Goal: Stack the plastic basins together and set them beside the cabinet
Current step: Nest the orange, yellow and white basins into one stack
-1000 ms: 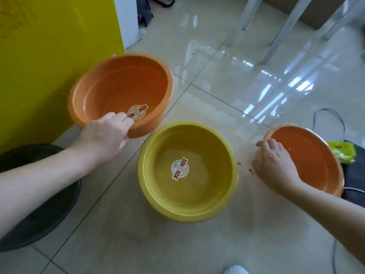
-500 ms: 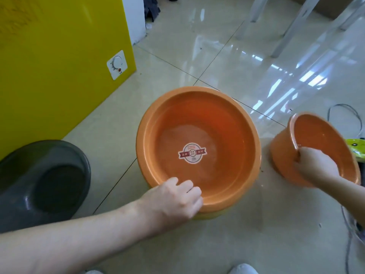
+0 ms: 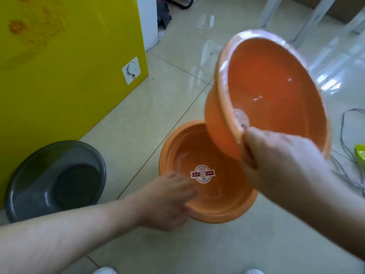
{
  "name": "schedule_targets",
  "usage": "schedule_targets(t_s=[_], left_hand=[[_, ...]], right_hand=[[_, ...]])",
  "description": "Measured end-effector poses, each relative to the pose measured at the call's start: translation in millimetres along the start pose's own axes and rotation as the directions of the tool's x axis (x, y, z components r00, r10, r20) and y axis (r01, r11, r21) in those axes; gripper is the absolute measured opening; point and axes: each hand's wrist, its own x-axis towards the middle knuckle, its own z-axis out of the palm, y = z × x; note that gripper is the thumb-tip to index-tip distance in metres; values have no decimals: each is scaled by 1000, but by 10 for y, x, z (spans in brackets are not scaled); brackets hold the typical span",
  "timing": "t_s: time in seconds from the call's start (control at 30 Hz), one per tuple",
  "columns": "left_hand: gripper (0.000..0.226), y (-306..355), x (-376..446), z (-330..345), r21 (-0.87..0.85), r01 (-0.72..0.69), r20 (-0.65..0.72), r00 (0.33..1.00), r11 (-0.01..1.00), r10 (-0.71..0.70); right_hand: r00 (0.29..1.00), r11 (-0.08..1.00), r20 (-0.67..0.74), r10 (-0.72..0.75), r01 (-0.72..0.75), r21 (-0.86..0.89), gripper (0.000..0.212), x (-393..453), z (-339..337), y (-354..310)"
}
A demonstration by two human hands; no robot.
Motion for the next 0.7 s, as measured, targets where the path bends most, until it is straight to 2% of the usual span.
schedule_targets(t_s=[0.03, 0.07, 0.1, 0.13, 0.17, 0.2, 0.23, 0.3, 0.4, 0.47, 0.53, 0.63, 0.7], left_hand=[[35, -184, -47, -34, -14, 78, -88, 993, 997, -79], [38, -424, -111, -77, -11, 201, -162, 966, 980, -200], [50, -679, -195, -131, 34, 371, -177, 916, 928, -360], [62, -914, -290, -190, 90, 546, -132, 835, 833, -534], [71, -1135, -399, -227, 205, 651, -54, 753, 731, -655], [74, -1303, -515, -256, 350, 649, 45, 709, 676, -704], [72, -1426, -628, -257, 485, 577, 148, 686, 657, -712], [61, -1541, -814, -205, 615, 417, 309, 653, 669, -691], [41, -1532, -902, -151, 606, 344, 388, 659, 717, -645], [27, -1515, -840, -196, 587, 319, 405, 680, 744, -611], [27, -1542, -774, -338, 543, 362, 408, 675, 757, -615], [31, -1483, -604, -685, 369, 448, 317, 763, 815, -563], [37, -1327, -400, -995, 226, 499, 244, 803, 837, -544]], right_hand=[[999, 999, 36, -35, 35, 9, 32, -53, 77, -114], [995, 998, 78, -64, 63, 14, 31, -118, 176, -204], [989, 996, 117, -89, 87, 20, 33, -183, 273, -274], [982, 993, 152, -115, 112, 25, 35, -254, 380, -324], [972, 991, 192, -137, 134, 27, 37, -326, 482, -366], [958, 987, 238, -161, 158, 34, 38, -401, 584, -398], [937, 983, 299, -182, 178, 41, 39, -468, 673, -421], [873, 972, 432, -226, 230, 44, 38, -610, 865, -432], [752, 922, 559, -348, 382, 60, 31, -682, 1006, -412], [703, 930, 624, -341, 350, 114, 48, -673, 1011, -357], [776, 956, 560, -291, 209, 207, 63, -595, 931, -288], [908, 961, 380, -177, 75, 267, 45, -475, 984, -9], [946, 961, 324, -14, -77, 265, 36, -409, 1093, 274]])
